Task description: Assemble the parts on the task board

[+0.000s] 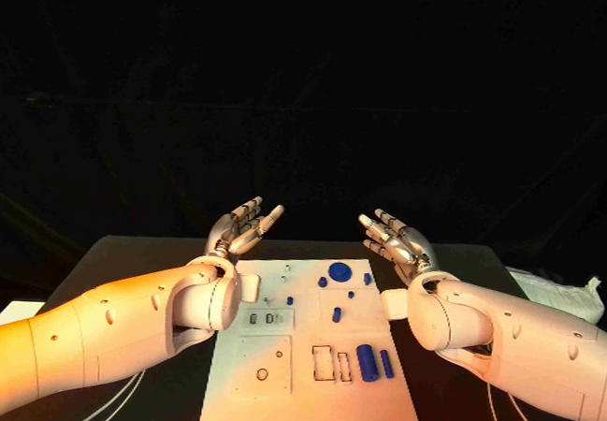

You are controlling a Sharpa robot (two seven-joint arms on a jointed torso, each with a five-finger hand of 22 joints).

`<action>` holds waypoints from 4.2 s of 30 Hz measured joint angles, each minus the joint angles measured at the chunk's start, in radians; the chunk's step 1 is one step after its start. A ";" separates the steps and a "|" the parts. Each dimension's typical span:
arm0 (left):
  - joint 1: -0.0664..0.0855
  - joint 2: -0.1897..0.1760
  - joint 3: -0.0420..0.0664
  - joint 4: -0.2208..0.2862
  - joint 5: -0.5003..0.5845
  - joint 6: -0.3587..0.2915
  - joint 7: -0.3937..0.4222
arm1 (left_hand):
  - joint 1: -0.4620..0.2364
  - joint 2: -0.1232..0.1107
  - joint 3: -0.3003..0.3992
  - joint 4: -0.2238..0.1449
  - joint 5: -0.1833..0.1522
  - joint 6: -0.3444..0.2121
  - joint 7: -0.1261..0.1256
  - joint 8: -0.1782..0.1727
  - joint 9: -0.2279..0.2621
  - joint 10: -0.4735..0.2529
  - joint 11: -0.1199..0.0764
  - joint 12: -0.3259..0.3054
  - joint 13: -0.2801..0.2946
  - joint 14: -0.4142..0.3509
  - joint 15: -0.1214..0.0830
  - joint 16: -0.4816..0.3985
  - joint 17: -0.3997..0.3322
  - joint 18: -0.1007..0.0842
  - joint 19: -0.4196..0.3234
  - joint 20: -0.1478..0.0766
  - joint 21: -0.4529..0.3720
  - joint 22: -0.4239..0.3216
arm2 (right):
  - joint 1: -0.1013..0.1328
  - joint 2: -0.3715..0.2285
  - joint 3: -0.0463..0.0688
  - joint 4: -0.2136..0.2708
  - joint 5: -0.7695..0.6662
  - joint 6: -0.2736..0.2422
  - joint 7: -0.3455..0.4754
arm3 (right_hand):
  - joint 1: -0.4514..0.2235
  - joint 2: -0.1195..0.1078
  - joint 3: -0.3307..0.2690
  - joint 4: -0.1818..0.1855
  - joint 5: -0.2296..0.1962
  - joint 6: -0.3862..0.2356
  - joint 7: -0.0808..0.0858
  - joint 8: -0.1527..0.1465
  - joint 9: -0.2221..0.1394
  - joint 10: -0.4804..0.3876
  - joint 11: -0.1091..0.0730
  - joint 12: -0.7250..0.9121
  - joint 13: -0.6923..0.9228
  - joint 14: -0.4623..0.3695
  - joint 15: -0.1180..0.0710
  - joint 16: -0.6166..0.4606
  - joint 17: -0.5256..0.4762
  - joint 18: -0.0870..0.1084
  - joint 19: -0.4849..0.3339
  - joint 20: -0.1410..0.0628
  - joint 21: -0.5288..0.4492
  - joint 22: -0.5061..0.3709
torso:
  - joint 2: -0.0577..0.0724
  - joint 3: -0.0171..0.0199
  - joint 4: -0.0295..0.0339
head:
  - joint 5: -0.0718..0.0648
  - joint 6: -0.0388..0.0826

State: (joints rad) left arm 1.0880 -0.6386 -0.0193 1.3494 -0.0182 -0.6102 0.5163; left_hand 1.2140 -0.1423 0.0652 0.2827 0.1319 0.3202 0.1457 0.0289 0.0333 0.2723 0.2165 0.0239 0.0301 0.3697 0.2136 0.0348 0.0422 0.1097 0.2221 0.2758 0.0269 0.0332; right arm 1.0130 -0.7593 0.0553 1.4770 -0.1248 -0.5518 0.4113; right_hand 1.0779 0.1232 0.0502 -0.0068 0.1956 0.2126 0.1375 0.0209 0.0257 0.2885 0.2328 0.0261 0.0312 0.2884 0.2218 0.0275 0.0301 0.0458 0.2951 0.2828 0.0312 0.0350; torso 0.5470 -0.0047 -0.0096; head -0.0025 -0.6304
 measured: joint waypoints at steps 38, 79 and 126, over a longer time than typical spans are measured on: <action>0.010 -0.215 0.002 0.247 0.017 0.209 0.010 | 0.204 0.113 0.040 -0.128 -0.003 0.673 0.052 0.084 0.034 0.813 -0.081 0.088 0.040 0.900 -0.150 0.251 0.214 0.070 0.882 -0.101 0.276 0.113 | 0.068 -0.019 0.044 -0.105 -1.020 0.132 -0.192 | 0.216 -0.036 0.132 -0.249 -0.010 0.759 0.066 0.048 0.040 0.854 -0.096 0.049 0.033 0.977 -0.147 0.130 0.078 0.132 0.736 -0.099 0.239 0.074 | 0.090 -0.0275 0.0375 | -0.056 0.017; 0.018 -0.291 0.025 0.423 0.051 0.249 -0.033 | 0.200 0.117 0.034 -0.134 -0.003 0.673 0.052 0.061 0.033 0.821 -0.083 0.060 0.040 0.908 -0.152 0.276 0.270 0.070 0.900 -0.104 0.282 0.116 | 0.140 0.058 0.052 -0.116 -1.687 0.410 -0.499 | 0.196 -0.174 0.288 -0.147 -0.050 0.845 0.009 0.048 0.043 0.879 -0.149 0.039 0.033 1.176 -0.224 1.037 0.866 0.132 0.937 -0.199 0.770 0.376 | 0.214 -0.0565 0.0916 | -0.101 0.037; 0.020 -0.291 0.025 0.422 0.055 0.248 -0.044 | 0.200 0.117 0.037 -0.148 -0.002 0.677 0.056 0.055 0.033 0.818 -0.079 0.051 0.040 0.903 -0.147 0.286 0.294 0.070 0.900 -0.104 0.281 0.116 | 0.139 0.188 0.052 -0.198 -1.710 0.178 -0.561 | 0.240 -0.146 0.448 -0.101 -0.150 0.934 -0.008 0.050 0.066 0.969 -0.167 0.037 0.034 1.180 -0.238 1.200 1.022 0.116 0.975 -0.211 1.042 0.686 | 0.232 -0.0601 0.1025 | -0.100 0.051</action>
State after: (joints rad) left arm 1.1079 -0.9295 0.0057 1.7709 0.0365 -0.3620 0.4727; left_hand 1.4143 -0.0251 0.1022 0.1349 0.1297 0.9968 0.2014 0.0843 0.0664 1.0898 0.1374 0.0753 0.0697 1.2727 0.0663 0.3205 0.3363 0.1795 1.1221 0.1717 0.3084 0.1492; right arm 1.1519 -0.5716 0.1073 1.2788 -1.8344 -0.3735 -0.1495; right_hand 1.3181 -0.0229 0.4983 -0.1076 0.0456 1.1462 0.1290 0.0709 0.0917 1.2572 0.0658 0.0633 0.0648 1.4683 -0.0165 1.2278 1.0524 0.1620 1.2697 0.0720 1.0728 0.7213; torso 0.7787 -0.0648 0.0929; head -0.1030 -0.5793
